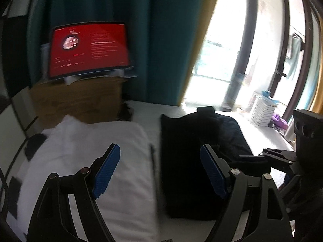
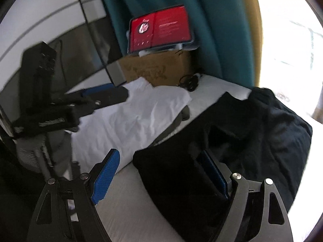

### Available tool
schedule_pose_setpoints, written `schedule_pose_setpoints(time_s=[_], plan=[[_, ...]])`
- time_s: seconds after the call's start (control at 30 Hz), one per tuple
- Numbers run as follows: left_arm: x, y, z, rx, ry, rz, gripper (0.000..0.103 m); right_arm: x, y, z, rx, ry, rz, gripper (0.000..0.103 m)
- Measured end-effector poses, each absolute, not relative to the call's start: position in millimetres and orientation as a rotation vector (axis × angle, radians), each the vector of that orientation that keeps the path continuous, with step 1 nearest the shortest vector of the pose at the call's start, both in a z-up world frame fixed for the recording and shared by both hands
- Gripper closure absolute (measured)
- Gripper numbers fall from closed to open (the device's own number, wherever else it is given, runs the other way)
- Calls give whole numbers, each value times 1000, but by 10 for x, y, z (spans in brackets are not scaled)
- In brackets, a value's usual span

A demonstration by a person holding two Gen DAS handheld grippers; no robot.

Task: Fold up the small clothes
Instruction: 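Lay the shirt end onto the folded body and open the right gripper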

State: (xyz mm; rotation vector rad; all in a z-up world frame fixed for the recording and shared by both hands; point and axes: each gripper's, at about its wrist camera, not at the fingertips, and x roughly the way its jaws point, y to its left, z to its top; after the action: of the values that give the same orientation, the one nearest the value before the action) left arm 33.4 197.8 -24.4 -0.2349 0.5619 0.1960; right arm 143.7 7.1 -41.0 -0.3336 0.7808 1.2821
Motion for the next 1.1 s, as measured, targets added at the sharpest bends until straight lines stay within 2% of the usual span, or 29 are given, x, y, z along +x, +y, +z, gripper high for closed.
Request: schedule_pose_setpoints(time_s=[0.23,0.67,1.1], plan=[[114,2327,-387,-288,576,261,22,1359,510,-588,-515,663,1188,19],[332,2226,-423,-307,578,182,22,1559,89,-135,-221,505,1273,18],[680,2059,-452,-334,590,109,22,1837,-101,-172,-129,534,1292,17]])
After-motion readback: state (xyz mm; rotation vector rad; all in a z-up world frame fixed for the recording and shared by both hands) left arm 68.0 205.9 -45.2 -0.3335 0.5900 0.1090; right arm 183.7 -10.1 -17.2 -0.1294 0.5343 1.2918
